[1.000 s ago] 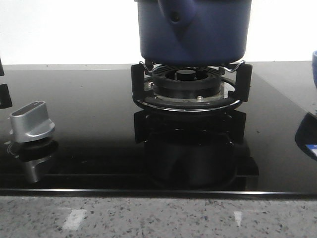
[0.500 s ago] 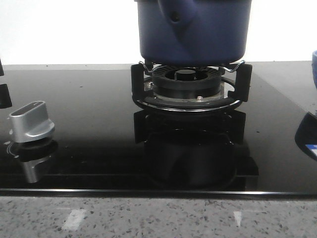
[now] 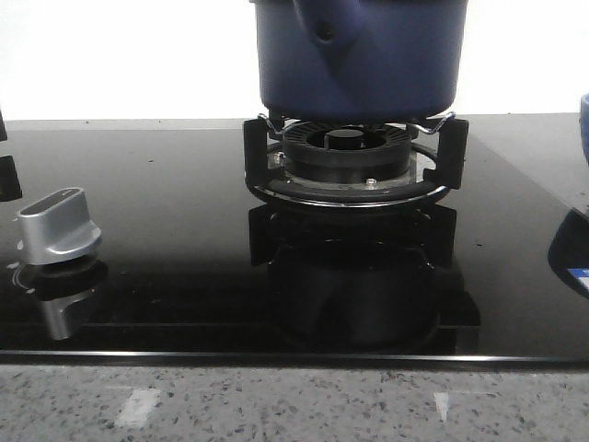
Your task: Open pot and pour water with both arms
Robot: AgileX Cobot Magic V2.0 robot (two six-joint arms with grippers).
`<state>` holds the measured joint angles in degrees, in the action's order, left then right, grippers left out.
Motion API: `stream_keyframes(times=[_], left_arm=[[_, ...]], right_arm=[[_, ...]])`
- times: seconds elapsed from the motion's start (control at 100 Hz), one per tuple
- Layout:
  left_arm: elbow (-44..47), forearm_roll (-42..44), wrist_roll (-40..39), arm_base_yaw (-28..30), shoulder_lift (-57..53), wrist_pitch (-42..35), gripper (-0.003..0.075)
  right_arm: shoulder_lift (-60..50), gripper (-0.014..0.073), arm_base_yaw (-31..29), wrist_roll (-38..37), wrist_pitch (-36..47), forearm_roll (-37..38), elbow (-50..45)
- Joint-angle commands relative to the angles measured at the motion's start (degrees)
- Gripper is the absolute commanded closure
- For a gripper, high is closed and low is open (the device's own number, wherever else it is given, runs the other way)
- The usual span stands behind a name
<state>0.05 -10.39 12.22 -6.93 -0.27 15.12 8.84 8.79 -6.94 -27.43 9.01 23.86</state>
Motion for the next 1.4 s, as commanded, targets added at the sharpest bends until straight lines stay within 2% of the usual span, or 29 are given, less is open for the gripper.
stream_keyframes(times=[0.0,0.18,1.39], left_arm=[[1.8,0.3,-0.8,0.0,-0.9,-3.6,0.0741],[1.8,-1.4,-0.9,0.0,-0.9,0.9,0.0741],[1.8,-2.8,-0.9,0.0,-0.9,0.9,0.0741]], right_arm=[[0.6,0.0668,0.0,0.6,4.7,0.4,1.4],[0.6,0.0668,0.0,0.6,4.7,0.4,1.4],[0.6,0.0668,0.0,0.6,4.7,0.4,1.4]])
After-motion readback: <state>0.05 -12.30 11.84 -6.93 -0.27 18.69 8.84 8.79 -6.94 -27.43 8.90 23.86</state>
